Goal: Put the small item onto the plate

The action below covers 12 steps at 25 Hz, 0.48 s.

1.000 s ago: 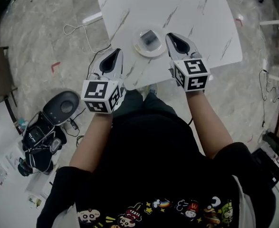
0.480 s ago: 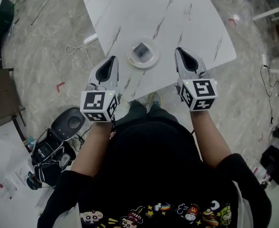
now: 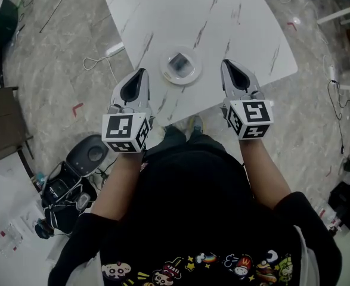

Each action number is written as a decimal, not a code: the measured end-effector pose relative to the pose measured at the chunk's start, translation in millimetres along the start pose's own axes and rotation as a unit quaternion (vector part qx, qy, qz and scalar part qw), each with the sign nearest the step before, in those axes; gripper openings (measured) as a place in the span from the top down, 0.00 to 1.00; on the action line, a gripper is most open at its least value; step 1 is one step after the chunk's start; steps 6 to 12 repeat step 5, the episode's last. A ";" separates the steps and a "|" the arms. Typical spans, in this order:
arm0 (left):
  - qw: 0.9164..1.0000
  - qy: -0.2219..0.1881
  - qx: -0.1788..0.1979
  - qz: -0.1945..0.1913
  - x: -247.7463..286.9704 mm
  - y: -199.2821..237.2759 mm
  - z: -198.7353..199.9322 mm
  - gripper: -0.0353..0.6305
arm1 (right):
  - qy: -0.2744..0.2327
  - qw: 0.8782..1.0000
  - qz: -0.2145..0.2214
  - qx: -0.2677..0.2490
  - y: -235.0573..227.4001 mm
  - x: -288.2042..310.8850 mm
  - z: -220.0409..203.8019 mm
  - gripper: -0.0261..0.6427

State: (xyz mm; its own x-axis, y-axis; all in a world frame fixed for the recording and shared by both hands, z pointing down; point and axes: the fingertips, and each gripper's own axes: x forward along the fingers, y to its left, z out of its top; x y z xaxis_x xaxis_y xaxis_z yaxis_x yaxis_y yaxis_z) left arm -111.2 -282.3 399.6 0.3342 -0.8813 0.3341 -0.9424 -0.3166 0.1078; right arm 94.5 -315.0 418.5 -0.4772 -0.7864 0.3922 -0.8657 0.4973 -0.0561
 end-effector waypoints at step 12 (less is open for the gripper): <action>1.000 -0.007 -0.001 -0.005 1.6 3.8 4.0 0.95 | -0.004 1.000 -0.001 -0.004 2.9 0.4 5.5 0.94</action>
